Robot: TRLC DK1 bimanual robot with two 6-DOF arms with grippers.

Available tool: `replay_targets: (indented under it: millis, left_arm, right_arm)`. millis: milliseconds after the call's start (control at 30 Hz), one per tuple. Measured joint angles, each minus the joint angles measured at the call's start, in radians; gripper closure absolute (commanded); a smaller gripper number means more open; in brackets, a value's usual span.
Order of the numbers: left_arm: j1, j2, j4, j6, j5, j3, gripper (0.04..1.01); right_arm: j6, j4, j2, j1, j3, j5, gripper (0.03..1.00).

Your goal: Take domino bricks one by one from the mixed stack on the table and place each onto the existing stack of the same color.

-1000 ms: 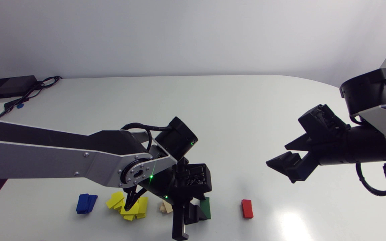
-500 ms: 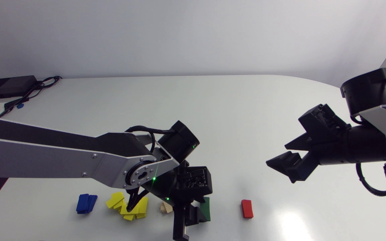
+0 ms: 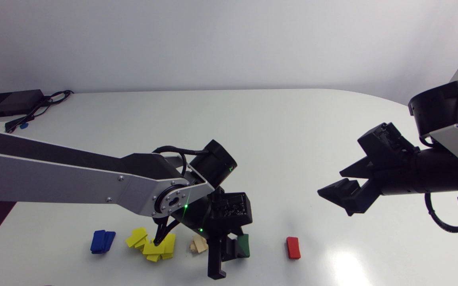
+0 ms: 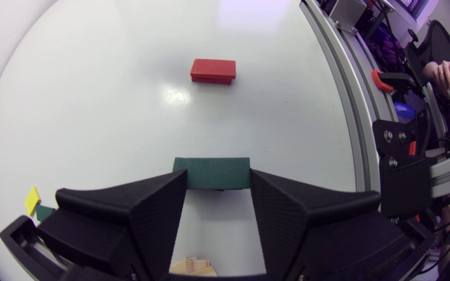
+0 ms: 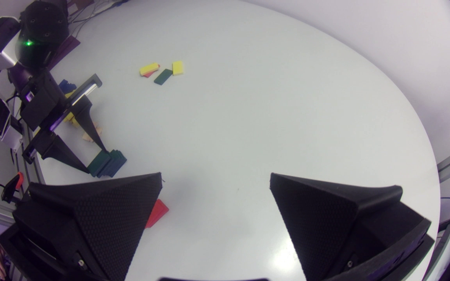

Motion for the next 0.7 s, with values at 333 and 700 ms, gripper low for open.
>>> replay_targets:
  millis: [333,700]
  left_arm:
    - [0.003,0.023,0.002,0.0,0.0,0.008,0.802]
    - [0.006,0.024,0.007,0.001,0.0,0.008,0.549]
  right_arm:
    - [-0.008,0.0,0.0,-0.009,0.0,-0.003,0.066]
    - [-0.011,0.0,0.0,-0.013,0.0,-0.003,0.066]
